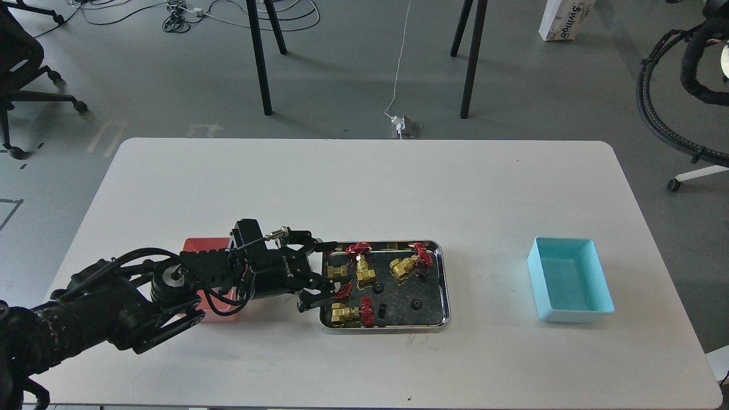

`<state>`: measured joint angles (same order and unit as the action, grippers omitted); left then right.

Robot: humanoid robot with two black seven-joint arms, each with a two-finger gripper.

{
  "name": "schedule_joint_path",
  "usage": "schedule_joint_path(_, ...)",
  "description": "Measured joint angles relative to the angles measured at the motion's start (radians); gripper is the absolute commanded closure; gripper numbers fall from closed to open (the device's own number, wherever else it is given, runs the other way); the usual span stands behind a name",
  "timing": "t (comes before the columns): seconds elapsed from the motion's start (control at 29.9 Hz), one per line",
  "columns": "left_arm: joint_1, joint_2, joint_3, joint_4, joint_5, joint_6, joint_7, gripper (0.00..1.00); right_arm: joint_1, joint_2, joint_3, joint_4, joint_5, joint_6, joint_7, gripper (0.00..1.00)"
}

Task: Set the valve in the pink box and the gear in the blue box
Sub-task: 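Close the left gripper on the red-handled brass valve and lift it, then carry the valve over the pink box and release it inside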

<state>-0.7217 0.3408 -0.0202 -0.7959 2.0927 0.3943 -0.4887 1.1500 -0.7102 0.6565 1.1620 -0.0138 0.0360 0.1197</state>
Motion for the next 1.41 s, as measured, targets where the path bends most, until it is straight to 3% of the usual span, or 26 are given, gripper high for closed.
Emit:
schedule_joint_path(0.37, 0.004, 0.003, 0.005, 0.021, 0.0, -0.007, 0.0, 0.38, 0.0, -0.001, 0.0, -0.001, -0.001, 0.001, 0.0, 0.0)
schedule_joint_path(0.9, 0.015, -0.003, 0.005, 0.02, 0.008, -0.008, 0.0, 0.83, -0.001, 0.0, -0.001, -0.005, -0.002, 0.0, 0.0, 0.0)
schedule_joint_path(1.17, 0.0, 0.023, -0.011, -0.002, -0.013, -0.01, 0.0, 0.83, -0.004, 0.001, -0.002, -0.013, -0.009, 0.0, -0.001, 0.0)
schedule_joint_path(1.41, -0.005, 0.217, -0.023, -0.17, -0.171, -0.012, 0.0, 0.82, -0.013, 0.008, -0.034, -0.03, -0.025, -0.001, -0.001, 0.0)
